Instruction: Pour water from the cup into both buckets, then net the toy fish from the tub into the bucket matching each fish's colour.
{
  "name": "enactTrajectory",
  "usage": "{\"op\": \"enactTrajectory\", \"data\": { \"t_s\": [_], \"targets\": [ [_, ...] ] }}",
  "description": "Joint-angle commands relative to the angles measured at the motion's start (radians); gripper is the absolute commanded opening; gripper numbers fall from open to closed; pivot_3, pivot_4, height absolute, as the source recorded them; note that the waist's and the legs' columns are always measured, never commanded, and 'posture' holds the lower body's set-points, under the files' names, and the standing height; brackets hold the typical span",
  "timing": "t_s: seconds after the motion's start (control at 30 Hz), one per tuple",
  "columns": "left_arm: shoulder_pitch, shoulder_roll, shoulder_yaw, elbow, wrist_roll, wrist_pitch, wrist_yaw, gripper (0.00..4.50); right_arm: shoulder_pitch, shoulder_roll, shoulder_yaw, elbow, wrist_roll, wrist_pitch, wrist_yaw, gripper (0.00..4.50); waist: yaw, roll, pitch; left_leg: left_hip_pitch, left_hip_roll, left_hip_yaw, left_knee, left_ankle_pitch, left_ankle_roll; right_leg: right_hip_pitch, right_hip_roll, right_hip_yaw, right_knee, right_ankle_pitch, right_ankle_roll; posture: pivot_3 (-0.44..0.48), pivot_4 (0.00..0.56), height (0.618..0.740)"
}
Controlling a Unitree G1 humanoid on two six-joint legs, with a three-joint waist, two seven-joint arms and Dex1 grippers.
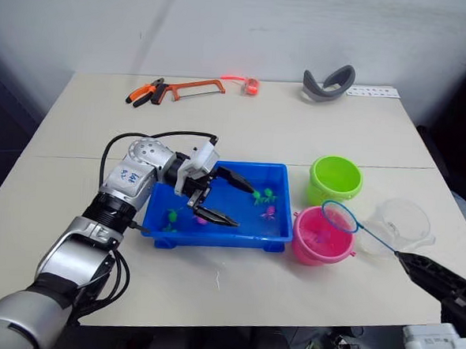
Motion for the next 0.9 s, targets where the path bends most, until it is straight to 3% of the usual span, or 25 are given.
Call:
{"op": "enactTrajectory", "data": {
  "t_s": [0.03,0.2,0.4,0.5,0.63,0.77,0.9],
  "targets": [
    [-0.012,0.013,0.018,-0.017,0.001,-0.012,-0.009,4.47,0.020,-0.001,-0.012,0.039,0.062,0.051,-0.026,0.00,0.000,0.000,0.000,0.000,0.000,0.000,0.000,0.000,0.000,0.000,0.000,0.000,0.000,0.000,0.000,0.000,0.150,0.740],
    [0.007,0.040,0.015,-0.027,0.015,-0.018,-0.001,4.47,-0.045,-0.089,0.074,-0.018,0.301,0.368,-0.051,0.00,-0.006,0.000,0.000,0.001,0.004,0.001,0.001,0.000,0.000,0.001,-0.001,0.001,0.001,0.000,0.000,0.000,0.150,0.740],
    [0.059,0.096,0.026,-0.076,0.030,0.000,0.025,4.47,-0.320,-0.342,0.407,0.008,0.401,0.612,-0.056,0.00,-0.014,0.000,0.000,0.004,0.006,0.001,0.000,0.001,0.000,0.002,0.000,0.001,0.003,0.000,-0.002,0.000,0.150,0.740],
    [0.095,0.131,0.037,-0.123,0.028,0.019,0.045,4.47,-0.526,-0.401,0.651,0.075,0.381,0.592,-0.056,0.00,-0.012,0.000,0.000,0.001,0.007,0.000,-0.001,0.001,0.000,-0.001,-0.001,0.001,0.004,-0.001,-0.003,0.000,0.150,0.740],
    [0.140,0.170,0.058,-0.205,0.013,0.067,0.075,4.47,-0.792,-0.373,0.947,0.210,0.297,0.491,0.012,0.00,-0.004,0.001,0.000,-0.001,0.006,0.001,-0.001,0.001,0.000,-0.004,-0.002,-0.001,0.003,-0.001,-0.003,0.000,0.150,0.740],
    [0.189,0.208,0.083,-0.290,0.001,0.117,0.109,4.47,-0.962,-0.306,1.137,0.378,0.209,0.364,0.078,0.00,-0.003,0.001,0.001,-0.001,0.006,0.001,0.001,0.000,0.001,-0.003,-0.004,-0.002,0.003,-0.001,-0.002,0.000,0.150,0.740],
    [0.243,0.249,0.110,-0.380,-0.016,0.173,0.141,4.47,-1.076,-0.255,1.237,0.551,0.109,0.244,0.088,0.00,-0.005,0.001,0.001,0.000,0.007,0.002,0.002,0.000,0.002,-0.003,-0.004,-0.001,0.004,-0.001,-0.002,0.000,0.150,0.740]
  ]
}}
